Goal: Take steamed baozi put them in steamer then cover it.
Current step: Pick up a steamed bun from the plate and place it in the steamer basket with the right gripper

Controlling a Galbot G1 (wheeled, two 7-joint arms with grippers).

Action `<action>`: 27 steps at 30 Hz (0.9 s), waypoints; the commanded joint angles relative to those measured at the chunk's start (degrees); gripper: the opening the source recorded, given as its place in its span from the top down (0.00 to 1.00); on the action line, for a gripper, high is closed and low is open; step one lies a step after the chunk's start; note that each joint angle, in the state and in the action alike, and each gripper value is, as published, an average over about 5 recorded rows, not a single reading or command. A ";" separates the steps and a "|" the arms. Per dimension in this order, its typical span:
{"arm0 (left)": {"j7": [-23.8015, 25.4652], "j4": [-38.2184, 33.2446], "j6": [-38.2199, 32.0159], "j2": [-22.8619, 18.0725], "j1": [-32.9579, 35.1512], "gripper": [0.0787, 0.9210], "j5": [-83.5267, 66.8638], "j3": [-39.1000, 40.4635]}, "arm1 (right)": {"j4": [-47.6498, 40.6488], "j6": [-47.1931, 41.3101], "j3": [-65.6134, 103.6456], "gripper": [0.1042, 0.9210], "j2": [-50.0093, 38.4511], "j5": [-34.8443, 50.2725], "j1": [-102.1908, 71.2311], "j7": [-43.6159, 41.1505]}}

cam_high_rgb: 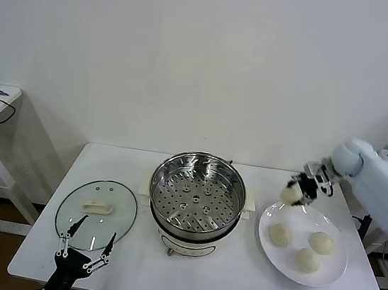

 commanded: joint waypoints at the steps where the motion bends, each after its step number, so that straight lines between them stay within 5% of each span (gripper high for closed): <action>1: -0.05 -0.18 -0.09 -0.03 0.13 0.12 -0.04 0.01 | 12.65 11.23 -7.39 0.33 3.37 0.37 14.94 -1.72; 11: -0.20 -0.91 -0.39 -0.40 0.36 0.12 -0.42 -0.36 | 16.31 17.95 -11.55 0.32 15.48 -5.73 15.53 -1.59; 27: -0.35 -0.67 -0.69 -0.43 0.39 0.12 -0.78 -0.51 | 0.12 21.05 -9.24 0.32 27.87 -18.67 1.57 -0.26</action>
